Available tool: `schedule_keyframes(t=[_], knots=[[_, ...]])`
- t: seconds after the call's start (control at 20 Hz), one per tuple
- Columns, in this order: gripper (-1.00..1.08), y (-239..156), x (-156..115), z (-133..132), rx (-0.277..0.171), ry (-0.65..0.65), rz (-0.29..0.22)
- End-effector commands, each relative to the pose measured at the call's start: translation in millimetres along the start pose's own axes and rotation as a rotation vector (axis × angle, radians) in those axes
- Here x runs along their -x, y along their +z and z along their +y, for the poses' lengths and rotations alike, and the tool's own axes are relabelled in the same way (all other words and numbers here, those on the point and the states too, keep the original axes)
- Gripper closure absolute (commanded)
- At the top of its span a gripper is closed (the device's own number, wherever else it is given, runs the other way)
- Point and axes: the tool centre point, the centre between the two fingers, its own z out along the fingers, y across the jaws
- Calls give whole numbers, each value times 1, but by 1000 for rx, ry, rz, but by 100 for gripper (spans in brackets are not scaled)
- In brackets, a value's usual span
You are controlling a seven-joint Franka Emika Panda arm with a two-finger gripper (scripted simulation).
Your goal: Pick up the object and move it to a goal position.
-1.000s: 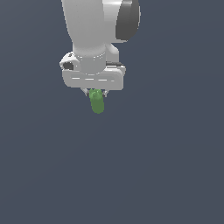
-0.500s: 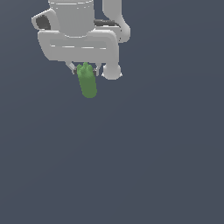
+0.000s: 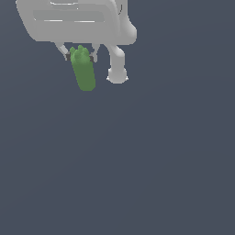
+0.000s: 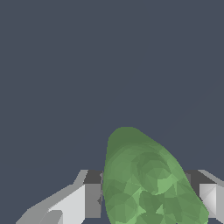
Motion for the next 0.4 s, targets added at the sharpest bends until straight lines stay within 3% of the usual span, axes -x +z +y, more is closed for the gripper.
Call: schedule_keyframes(t=[0.0,0.35], knots=[[108,-7,-1,1,0,0,-1],[108,-14,-3,3,0,0,-1]])
